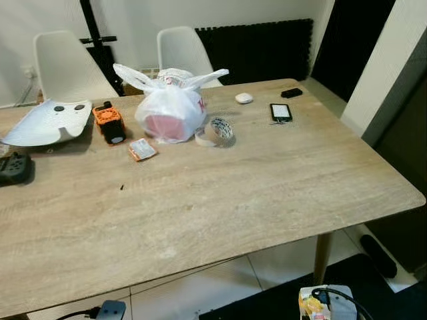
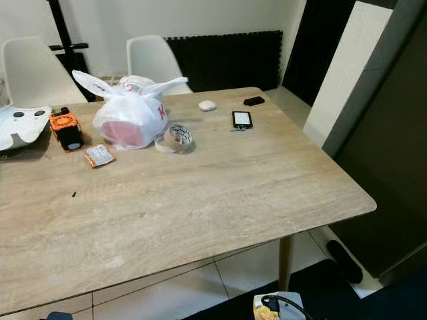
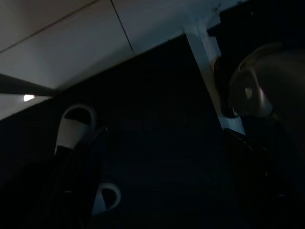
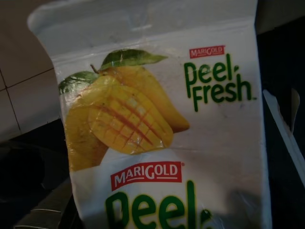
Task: Restocking fridge
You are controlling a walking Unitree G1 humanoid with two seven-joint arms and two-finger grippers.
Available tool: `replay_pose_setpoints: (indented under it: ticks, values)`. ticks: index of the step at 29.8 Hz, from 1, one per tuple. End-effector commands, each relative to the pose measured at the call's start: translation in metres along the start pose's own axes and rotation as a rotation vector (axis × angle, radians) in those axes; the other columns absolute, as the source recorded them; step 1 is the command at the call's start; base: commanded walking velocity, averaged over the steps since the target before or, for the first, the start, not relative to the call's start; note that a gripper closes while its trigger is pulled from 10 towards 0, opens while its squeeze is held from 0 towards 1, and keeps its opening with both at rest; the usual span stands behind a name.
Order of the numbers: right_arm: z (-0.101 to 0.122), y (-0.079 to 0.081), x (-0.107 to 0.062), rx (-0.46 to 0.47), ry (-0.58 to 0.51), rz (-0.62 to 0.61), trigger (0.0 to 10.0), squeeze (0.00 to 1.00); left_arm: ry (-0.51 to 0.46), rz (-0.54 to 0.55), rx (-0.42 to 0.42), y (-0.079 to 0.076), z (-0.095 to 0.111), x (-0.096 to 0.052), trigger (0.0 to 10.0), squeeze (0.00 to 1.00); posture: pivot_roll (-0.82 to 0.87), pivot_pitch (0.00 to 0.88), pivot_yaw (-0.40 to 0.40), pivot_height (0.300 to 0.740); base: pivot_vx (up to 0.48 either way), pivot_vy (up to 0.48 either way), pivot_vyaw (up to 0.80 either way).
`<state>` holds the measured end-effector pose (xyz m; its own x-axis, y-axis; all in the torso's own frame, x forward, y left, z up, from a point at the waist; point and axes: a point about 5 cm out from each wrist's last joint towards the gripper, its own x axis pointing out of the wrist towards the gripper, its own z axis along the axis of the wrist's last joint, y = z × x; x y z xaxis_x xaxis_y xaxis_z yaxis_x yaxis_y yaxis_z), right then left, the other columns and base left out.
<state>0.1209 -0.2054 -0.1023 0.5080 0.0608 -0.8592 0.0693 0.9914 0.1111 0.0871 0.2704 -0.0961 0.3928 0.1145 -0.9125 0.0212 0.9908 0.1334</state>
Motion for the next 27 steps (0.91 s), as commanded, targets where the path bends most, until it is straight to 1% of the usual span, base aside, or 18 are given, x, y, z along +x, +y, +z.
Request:
replay_pose_setpoints:
  ticks: [1,9,16,22,27]
  values:
    - [-0.002,0.003,0.000,0.022,0.002,0.018,10.0,0.00,0.014,-0.016,-0.001,-0.006,-0.004,0.001,10.0,0.00,0.03,0.005,-0.002,0.740,0.000,0.000,0.00]
    - [-0.007,0.000,-0.002,0.043,0.009,0.007,10.0,0.00,-0.029,-0.033,0.009,-0.007,0.001,0.001,10.0,0.00,0.02,0.001,-0.004,0.740,0.000,0.000,-0.61]
    - [-0.009,-0.001,-0.003,0.039,0.017,0.003,10.0,0.00,-0.034,-0.034,0.013,-0.008,0.001,0.001,10.0,0.00,0.03,0.000,-0.012,0.740,0.000,0.000,-0.61]
    - [-0.005,-0.002,-0.002,0.035,0.012,0.004,10.0,0.00,-0.034,-0.031,0.007,-0.009,0.002,0.001,10.0,0.00,0.02,0.000,-0.017,0.740,0.000,0.000,-0.61]
    - [-0.002,-0.007,-0.002,0.031,0.003,-0.004,10.0,0.00,-0.040,-0.030,-0.005,-0.012,0.007,0.003,10.0,0.00,0.02,0.000,-0.027,0.740,0.000,0.000,-0.60]
